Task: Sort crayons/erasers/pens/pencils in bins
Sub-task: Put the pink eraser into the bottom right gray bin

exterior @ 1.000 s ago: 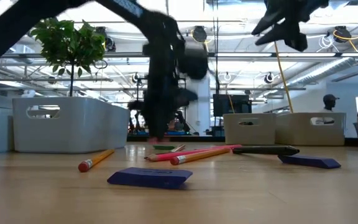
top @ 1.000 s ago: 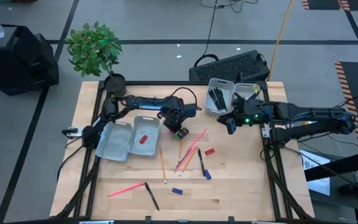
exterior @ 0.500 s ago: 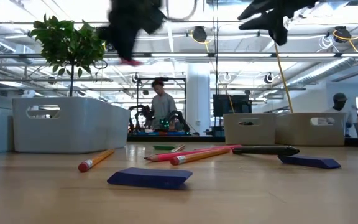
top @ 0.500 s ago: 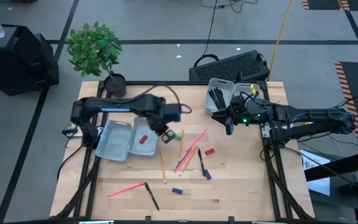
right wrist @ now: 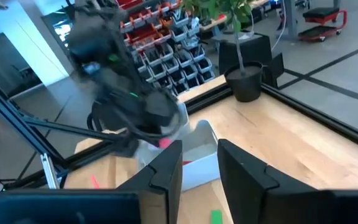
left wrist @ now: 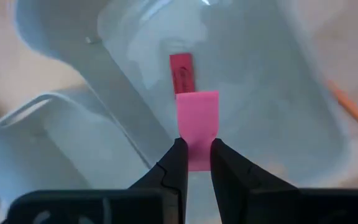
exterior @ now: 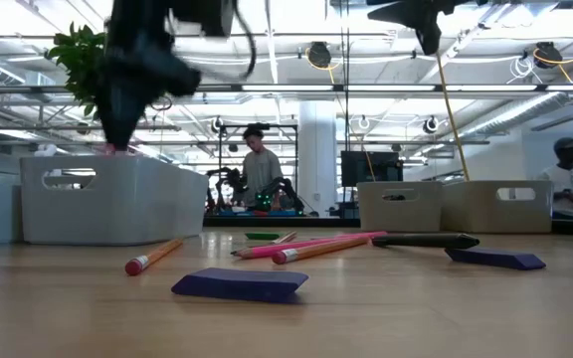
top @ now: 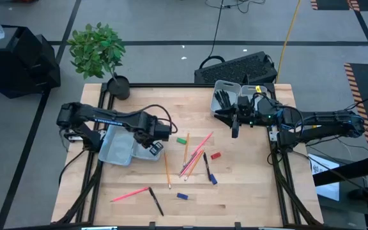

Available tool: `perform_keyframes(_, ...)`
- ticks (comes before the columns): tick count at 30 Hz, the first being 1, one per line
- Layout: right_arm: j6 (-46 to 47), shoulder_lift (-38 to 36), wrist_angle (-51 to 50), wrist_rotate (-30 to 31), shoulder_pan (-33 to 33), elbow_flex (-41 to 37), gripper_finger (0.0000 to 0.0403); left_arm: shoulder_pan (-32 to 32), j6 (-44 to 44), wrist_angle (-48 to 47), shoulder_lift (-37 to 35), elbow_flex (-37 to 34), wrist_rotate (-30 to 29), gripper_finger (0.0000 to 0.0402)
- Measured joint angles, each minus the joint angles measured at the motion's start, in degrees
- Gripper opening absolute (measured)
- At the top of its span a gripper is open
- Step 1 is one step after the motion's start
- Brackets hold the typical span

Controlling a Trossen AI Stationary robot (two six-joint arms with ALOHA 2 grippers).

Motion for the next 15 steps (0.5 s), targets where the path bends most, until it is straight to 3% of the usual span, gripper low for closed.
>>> perform_keyframes(8,1.55,1.34,1.31,-0.02,0.00,0.00,0.0093,4.13,-2.99,15.63,0.33,-13.04,4.19,0.0056)
perform_keyframes(15,2.39,1.43,2.27,0.00,0.00,0.00,0.0093,6.50,-2.96,26.87,0.26,-16.68,5.87,0.0067)
